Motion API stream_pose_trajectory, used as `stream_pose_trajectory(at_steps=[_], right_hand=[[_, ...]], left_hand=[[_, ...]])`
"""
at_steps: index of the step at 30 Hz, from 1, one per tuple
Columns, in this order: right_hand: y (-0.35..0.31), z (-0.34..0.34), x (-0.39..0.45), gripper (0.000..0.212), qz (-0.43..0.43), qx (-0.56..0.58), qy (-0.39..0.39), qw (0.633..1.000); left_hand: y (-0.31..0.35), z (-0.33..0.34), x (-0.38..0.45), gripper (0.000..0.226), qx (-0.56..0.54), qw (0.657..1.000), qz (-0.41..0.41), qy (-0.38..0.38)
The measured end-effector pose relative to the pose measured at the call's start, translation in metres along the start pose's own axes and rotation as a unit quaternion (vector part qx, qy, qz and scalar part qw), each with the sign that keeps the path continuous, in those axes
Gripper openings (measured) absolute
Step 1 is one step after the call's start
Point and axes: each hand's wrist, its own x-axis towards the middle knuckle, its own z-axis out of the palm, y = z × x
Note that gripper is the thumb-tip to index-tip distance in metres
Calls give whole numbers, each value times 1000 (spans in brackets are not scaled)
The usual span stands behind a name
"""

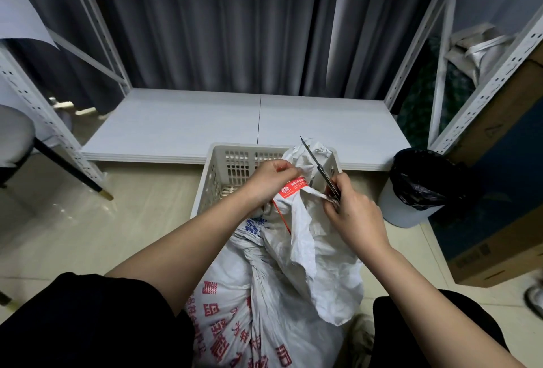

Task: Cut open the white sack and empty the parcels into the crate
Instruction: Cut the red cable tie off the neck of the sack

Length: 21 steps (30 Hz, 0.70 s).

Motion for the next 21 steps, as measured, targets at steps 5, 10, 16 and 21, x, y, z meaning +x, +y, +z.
stream_pose_trajectory(at_steps=[5,10,16,21], right_hand=[[5,-6,-9,28,8,41,-31,999],[15,-34,-24,51,6,138,-91,986],[24,-68,-20,9,-3,66,-137,988],[14,-90,-19,30,-16,11,-186,982]], left_hand=[[-1,2,-3,23,-64,998,-6,-13],[1,3,-4,18,-54,998,-1,-33],[2,2,-3,19,-37,997,-6,-62],[1,3,-2,20,-30,997,-9,-71]])
